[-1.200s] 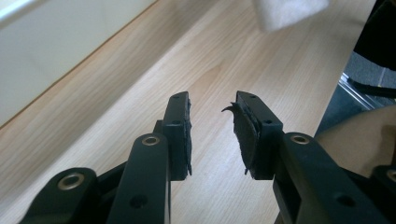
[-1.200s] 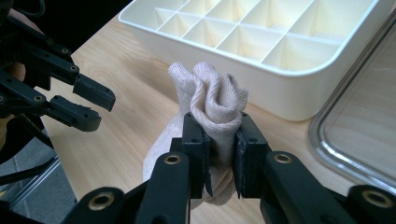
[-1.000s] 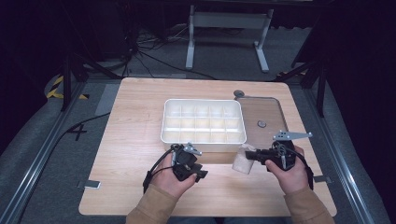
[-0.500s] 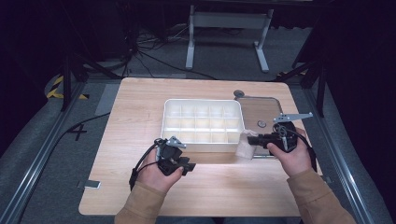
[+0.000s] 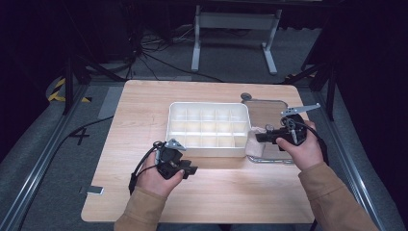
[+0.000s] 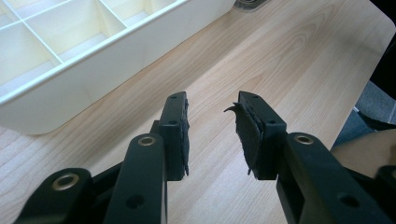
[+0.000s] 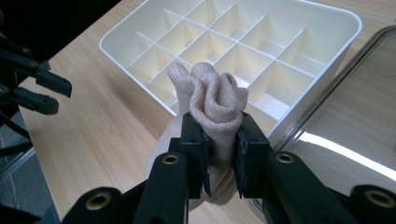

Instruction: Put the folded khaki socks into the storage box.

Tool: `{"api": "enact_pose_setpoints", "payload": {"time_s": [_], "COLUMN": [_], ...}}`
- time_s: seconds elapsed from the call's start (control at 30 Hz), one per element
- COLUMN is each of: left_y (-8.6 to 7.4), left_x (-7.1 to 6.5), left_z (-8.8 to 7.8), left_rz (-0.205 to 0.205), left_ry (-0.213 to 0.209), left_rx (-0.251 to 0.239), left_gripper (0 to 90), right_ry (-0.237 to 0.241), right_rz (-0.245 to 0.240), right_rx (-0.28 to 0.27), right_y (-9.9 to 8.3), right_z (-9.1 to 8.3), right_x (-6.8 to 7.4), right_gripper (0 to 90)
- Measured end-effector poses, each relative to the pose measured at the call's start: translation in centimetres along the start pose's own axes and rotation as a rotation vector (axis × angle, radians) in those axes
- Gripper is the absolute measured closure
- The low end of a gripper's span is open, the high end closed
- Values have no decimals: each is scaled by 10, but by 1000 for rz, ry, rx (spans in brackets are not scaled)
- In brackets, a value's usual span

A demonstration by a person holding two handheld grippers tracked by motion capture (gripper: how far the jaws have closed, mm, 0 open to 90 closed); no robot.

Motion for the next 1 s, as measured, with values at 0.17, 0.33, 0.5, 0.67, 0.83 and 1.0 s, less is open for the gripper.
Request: {"api": "enact_pose_setpoints", "payload": {"time_s": [0.17, 0.33, 0.5, 0.67, 0.83, 1.0], "left_y": [-3, -10, -18, -28, -32, -31], "left_x": [3, 7, 9, 14, 17, 19], "left_z": [-6, -14, -25, -36, -40, -42], "left_rz": [-18, -26, -30, -65, -85, -81], "left_ry": [10, 33, 53, 75, 80, 86], "left_rx": [-12, -29, -51, -61, -71, -76], "left_gripper": [645, 643, 646, 645, 644, 644], "right_ry": [2, 9, -23, -44, -62, -77], "right_rz": [-73, -181, -299, -372, -446, -482], "right_rx": [44, 99, 150, 197, 229, 262], "right_y": [8, 21, 32, 44, 50, 53], "right_z": [-2, -3, 0, 10, 21, 31], "right_x": [-3, 0, 3, 6, 9, 11], "right_gripper": [763, 763, 763, 762, 762, 762]}}
Point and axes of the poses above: each handheld gripper's, and its own axes: z roughly forward along the jaws, y roughly out of its top, x roughly to its left, the point moved 8 cm from there along z, roughly forward along the jaws, and after that the axes turned 3 degrees about -x, right-handed, at the moved point
